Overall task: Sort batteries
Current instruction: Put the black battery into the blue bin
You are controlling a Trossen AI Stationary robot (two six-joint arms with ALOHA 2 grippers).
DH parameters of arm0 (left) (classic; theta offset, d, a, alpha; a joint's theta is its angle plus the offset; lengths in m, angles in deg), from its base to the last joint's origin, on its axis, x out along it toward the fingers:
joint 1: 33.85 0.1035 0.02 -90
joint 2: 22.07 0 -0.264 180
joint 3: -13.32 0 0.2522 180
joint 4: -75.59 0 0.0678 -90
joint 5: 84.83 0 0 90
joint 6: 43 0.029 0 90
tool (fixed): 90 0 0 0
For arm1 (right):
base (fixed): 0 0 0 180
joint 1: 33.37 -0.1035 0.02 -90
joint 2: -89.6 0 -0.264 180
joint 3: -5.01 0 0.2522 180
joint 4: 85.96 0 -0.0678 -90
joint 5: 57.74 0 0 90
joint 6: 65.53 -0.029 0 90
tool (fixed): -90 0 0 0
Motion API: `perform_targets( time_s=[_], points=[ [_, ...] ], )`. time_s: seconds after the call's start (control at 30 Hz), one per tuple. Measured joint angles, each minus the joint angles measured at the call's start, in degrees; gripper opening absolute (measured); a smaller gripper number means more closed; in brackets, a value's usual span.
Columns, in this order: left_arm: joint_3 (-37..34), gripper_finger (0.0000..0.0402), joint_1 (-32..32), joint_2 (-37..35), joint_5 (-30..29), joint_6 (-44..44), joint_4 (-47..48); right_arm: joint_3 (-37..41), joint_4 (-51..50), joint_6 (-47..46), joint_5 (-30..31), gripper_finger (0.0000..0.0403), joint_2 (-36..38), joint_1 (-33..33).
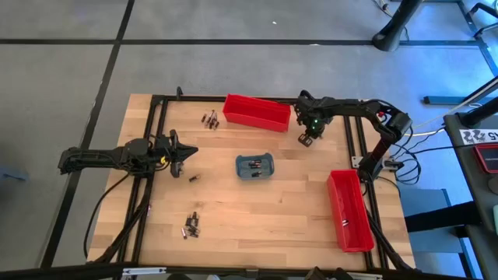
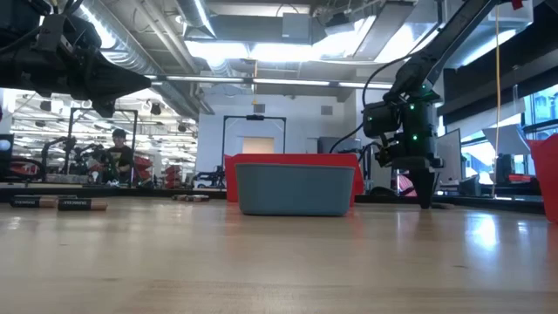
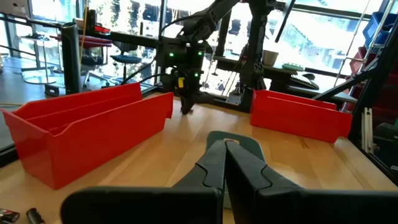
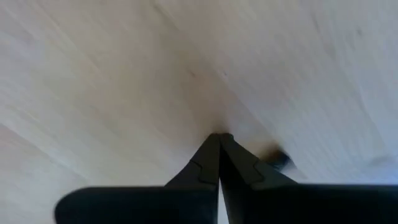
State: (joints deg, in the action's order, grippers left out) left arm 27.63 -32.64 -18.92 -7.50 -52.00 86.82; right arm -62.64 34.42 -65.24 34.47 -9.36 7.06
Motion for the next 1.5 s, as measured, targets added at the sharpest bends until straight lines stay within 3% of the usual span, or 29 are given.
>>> perform_targets(
  time_s=[0.23, 0.33, 0.47, 0.7, 0.83, 1.1, 1.5],
  points=[
    [0.0, 0.0001, 0.0, 0.0, 0.0, -0.2, 0.0, -2.3, -0.7, -1.5, 4.6, 0.0003, -0.3, -2.9],
    [0.0, 0.0001, 0.0, 0.0, 0.0, -0.4, 0.0, -4.4, -5.4, -5.2, 6.9, 0.002, 0.1, -3.1],
    [0.0, 0.0001, 0.0, 0.0, 0.0, -0.4, 0.0, -6.0, -13.7, -8.6, 6.7, 0.008, 0.1, -2.0],
    [0.0, 0.0001, 0.0, 0.0, 0.0, 0.0, 0.0, -5.9, -23.9, -12.4, 1.5, 0.0229, 0.1, -0.4],
    [0.0, 0.0001, 0.0, 0.0, 0.0, 0.0, 0.0, -3.6, -26.2, -12.3, -4.1, 0.0275, 0.1, -0.1],
    [0.0, 0.0001, 0.0, 0.0, 0.0, 0.0, 0.0, 3.9, -17.7, -12.1, -4.4, 0.0272, -0.5, 4.6],
    [0.0, 0.0001, 0.0, 0.0, 0.0, -0.1, 0.1, 4.3, -15.1, -3.2, -3.3, 0.0237, -0.3, 5.7]
  ],
)
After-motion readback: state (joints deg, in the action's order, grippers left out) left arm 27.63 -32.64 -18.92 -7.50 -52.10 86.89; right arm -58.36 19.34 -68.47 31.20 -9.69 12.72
